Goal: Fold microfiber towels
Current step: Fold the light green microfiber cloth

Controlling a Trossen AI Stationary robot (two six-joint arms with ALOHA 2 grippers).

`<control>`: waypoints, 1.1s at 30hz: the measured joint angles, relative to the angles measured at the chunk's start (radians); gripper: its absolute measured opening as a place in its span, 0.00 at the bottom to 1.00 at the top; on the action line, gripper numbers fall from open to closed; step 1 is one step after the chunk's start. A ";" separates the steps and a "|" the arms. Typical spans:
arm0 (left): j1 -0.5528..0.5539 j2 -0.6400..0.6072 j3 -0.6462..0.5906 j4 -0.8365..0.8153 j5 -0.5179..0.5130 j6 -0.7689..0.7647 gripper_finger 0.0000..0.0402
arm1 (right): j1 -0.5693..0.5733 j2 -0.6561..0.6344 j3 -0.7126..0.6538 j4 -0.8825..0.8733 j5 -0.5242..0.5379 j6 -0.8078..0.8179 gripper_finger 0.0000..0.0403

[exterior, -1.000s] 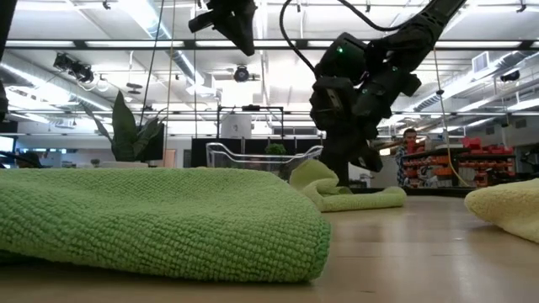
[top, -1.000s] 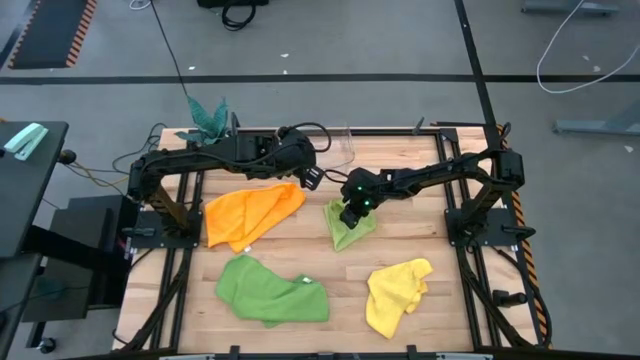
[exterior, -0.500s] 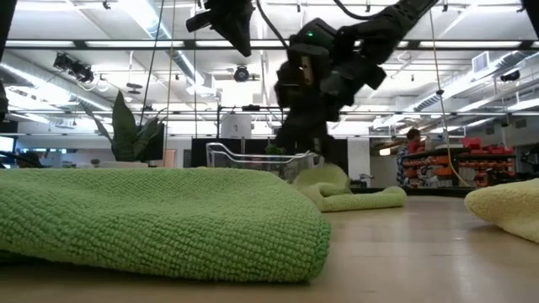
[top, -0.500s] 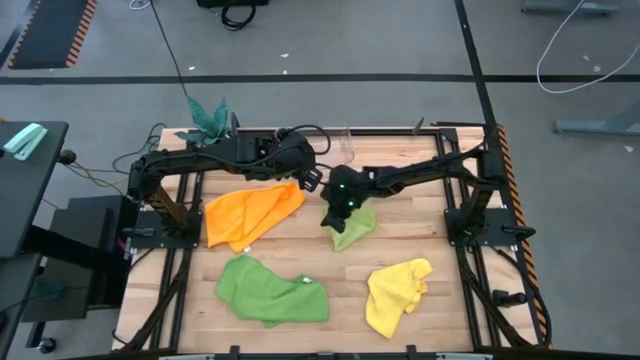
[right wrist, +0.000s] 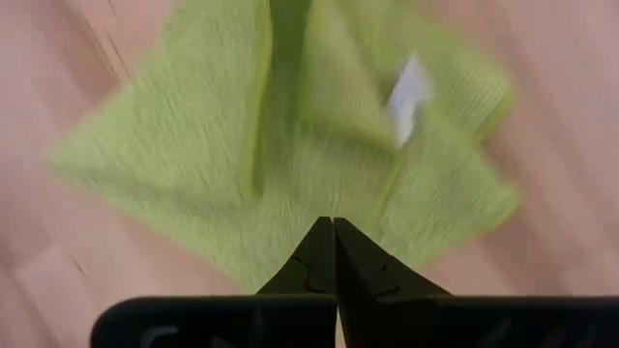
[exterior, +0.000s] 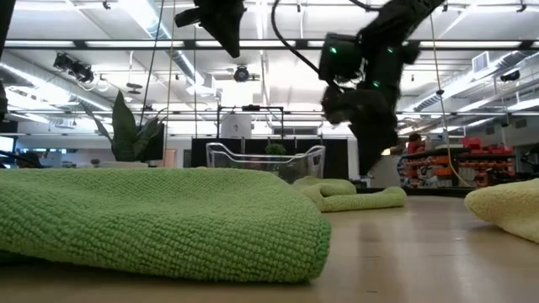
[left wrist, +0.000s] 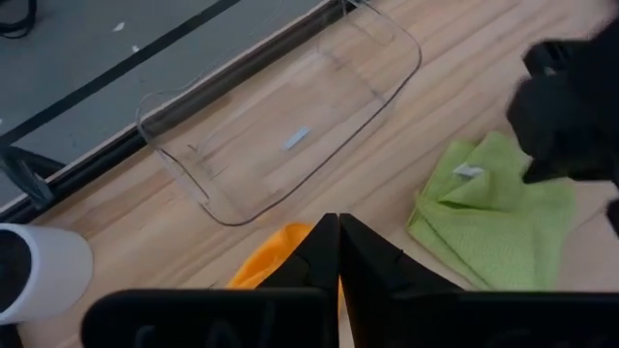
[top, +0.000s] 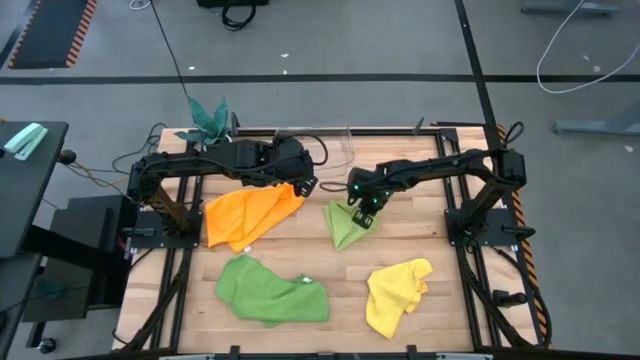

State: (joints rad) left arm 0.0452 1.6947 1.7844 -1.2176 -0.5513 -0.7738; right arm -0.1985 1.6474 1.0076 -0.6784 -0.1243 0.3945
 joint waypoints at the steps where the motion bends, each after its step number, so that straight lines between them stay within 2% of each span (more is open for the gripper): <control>1: 0.000 0.000 0.000 -0.008 -0.003 0.000 0.03 | 0.005 0.000 -0.023 0.023 -0.004 0.014 0.00; 6: 0.000 0.000 0.000 -0.009 -0.006 0.001 0.03 | 0.026 0.008 -0.057 0.172 -0.033 0.088 0.00; 14: 0.000 0.000 0.000 -0.009 -0.006 0.001 0.07 | 0.022 0.037 -0.062 0.196 -0.034 0.126 0.00; 21: 0.000 0.000 0.000 -0.004 -0.006 0.001 0.03 | 0.023 0.041 -0.061 0.203 -0.034 0.130 0.00; 26: 0.000 0.000 0.000 -0.002 -0.005 0.000 0.03 | 0.041 0.097 -0.061 0.220 -0.080 0.136 0.00; 33: -0.002 0.000 0.000 -0.001 -0.005 0.000 0.07 | 0.083 0.135 -0.027 0.329 -0.115 0.153 0.00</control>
State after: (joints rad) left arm 0.0437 1.6947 1.7844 -1.2186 -0.5568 -0.7742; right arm -0.1152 1.7821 0.9808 -0.3497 -0.2390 0.5476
